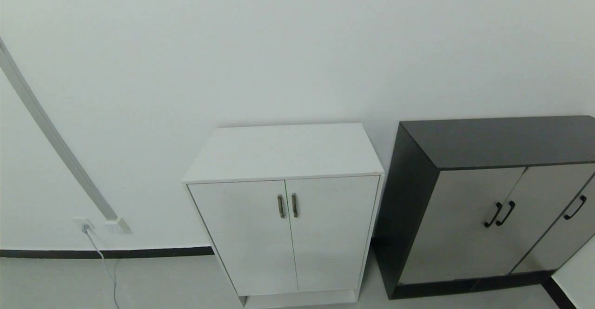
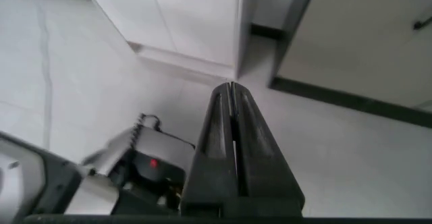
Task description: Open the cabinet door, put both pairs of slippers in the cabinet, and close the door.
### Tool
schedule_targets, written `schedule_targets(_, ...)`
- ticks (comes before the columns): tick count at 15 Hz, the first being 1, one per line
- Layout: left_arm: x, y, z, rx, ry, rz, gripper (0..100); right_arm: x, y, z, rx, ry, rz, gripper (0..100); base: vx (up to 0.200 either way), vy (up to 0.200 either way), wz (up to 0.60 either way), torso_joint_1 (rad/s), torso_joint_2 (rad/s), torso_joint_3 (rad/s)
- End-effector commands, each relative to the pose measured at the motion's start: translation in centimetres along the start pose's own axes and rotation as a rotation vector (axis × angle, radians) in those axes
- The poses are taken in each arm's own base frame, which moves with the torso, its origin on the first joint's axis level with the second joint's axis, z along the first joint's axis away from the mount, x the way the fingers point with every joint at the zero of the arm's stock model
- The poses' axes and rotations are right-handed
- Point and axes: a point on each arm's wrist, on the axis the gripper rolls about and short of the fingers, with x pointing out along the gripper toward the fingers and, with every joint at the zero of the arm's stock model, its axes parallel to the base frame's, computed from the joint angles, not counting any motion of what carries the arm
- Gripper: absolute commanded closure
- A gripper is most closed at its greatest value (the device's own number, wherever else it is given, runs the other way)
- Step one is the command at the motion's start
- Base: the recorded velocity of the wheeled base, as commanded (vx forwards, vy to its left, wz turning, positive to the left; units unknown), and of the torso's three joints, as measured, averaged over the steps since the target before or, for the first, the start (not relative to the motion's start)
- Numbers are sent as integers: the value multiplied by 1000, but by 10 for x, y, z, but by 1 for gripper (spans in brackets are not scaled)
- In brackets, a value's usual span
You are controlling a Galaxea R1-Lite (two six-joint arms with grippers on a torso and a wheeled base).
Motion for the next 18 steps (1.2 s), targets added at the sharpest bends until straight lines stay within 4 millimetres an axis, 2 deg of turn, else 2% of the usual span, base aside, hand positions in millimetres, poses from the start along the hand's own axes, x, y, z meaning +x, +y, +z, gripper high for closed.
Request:
schedule_targets(1, 0, 0, 0, -1, -1, 1, 100, -14, -1, -9, 24, -103, 39, 100, 0, 0, 0, 0, 0, 0)
schedule_targets(6, 0, 0, 0, 1, 1, 1, 100, -18, 0, -14, -103, -140, 84, 100, 0, 0, 0, 0, 0, 0)
schedule_targets(8, 0, 0, 0, 1, -1, 1, 100, -17, 0, -14, -97, -136, 68, 100, 0, 0, 0, 0, 0, 0)
schedule_targets(14, 0, 0, 0, 1, 1, 1, 100, -22, 1, -17, -5, -207, -212, 100, 0, 0, 0, 0, 0, 0)
schedule_targets(18, 0, 0, 0, -1, -1, 1, 100, -30, 4, -22, -19, -321, -230, 100, 0, 0, 0, 0, 0, 0)
